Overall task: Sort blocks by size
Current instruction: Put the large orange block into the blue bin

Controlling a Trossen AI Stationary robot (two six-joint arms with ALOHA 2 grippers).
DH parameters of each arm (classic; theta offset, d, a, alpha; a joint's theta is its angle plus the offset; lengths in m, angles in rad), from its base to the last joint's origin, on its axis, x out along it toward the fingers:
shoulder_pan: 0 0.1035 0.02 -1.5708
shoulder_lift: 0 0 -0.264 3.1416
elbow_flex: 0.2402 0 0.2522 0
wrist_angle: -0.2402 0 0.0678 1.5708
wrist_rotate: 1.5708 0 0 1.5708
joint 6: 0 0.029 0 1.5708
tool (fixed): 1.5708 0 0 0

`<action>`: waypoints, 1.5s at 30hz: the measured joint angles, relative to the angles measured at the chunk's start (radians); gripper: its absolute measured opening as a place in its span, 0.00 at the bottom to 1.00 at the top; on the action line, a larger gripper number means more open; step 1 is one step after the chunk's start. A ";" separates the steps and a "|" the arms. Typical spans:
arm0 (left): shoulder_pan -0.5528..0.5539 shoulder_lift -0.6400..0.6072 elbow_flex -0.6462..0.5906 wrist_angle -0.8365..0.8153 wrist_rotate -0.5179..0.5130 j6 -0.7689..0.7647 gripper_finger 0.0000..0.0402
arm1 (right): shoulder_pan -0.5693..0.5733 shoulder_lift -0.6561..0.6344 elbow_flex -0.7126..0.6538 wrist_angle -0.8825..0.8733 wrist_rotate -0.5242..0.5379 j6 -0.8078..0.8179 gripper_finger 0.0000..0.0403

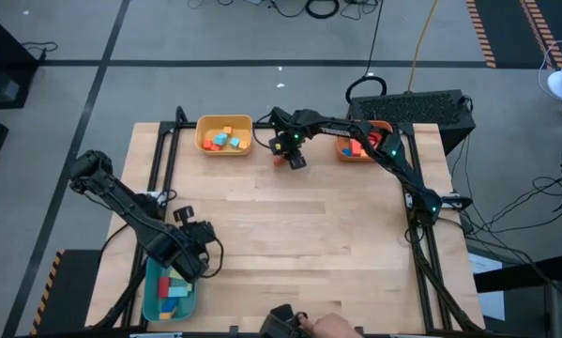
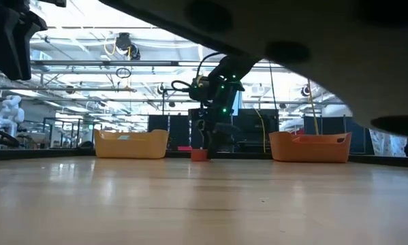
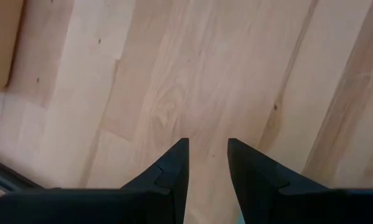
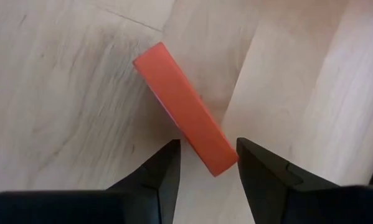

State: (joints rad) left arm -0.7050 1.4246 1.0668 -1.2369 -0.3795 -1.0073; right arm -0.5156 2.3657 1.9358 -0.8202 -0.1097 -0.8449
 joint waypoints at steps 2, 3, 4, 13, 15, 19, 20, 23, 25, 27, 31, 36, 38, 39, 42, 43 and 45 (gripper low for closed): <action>0.003 0.000 0.000 0.000 -0.008 -0.001 0.28 | 0.003 0.000 0.000 -0.001 0.013 0.013 0.35; 0.006 0.000 0.000 0.000 -0.010 -0.004 0.28 | 0.005 0.000 0.000 -0.001 0.018 0.026 0.35; 0.008 0.000 0.000 0.001 -0.011 -0.006 0.28 | 0.008 0.000 0.000 -0.002 0.027 0.037 0.35; 0.050 0.000 0.000 0.000 -0.015 0.002 0.28 | 0.025 -0.021 0.094 -0.186 -0.058 0.047 0.35; 0.060 0.000 0.000 -0.001 -0.017 0.027 0.28 | 0.026 -0.023 0.105 -0.157 -0.064 0.017 0.35; 0.080 0.000 0.000 -0.003 -0.030 0.048 0.28 | 0.029 -0.023 0.105 -0.125 -0.025 -0.005 0.35; 0.084 0.000 0.000 -0.003 -0.031 0.048 0.28 | 0.030 -0.023 0.105 -0.138 -0.027 0.001 0.35; 0.085 0.000 0.000 -0.003 -0.032 0.051 0.28 | 0.041 -0.023 0.104 -0.174 -0.051 0.046 0.35; 0.084 0.000 0.000 -0.003 -0.032 0.062 0.28 | 0.052 -0.023 0.102 -0.197 -0.058 0.081 0.35; 0.084 0.000 0.000 -0.003 -0.041 0.075 0.28 | 0.060 -0.023 0.092 -0.168 -0.056 0.133 0.35; 0.084 0.000 0.000 -0.003 -0.049 0.076 0.28 | 0.059 -0.022 0.063 -0.122 -0.041 0.198 0.35; 0.084 0.000 0.000 -0.002 -0.048 0.074 0.28 | 0.058 -0.022 0.062 -0.134 -0.024 0.211 0.35; 0.084 0.000 0.000 -0.002 -0.048 0.071 0.28 | 0.058 -0.022 0.062 -0.164 -0.023 0.217 0.35; 0.084 0.000 0.000 -0.002 -0.048 0.071 0.28 | 0.058 -0.022 0.062 -0.173 -0.023 0.219 0.35; 0.084 0.000 0.000 -0.002 -0.048 0.071 0.28 | 0.058 -0.022 0.062 -0.188 -0.023 0.209 0.35; 0.084 0.000 0.000 -0.002 -0.048 0.071 0.28 | 0.058 -0.021 0.062 -0.188 -0.023 0.201 0.35; 0.084 0.000 0.000 -0.002 -0.048 0.071 0.28 | 0.058 -0.021 0.062 -0.186 -0.022 0.180 0.34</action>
State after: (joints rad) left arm -0.6212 1.4246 1.0668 -1.2388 -0.4274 -0.9360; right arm -0.4576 2.3444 1.9980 -1.0065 -0.1322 -0.6649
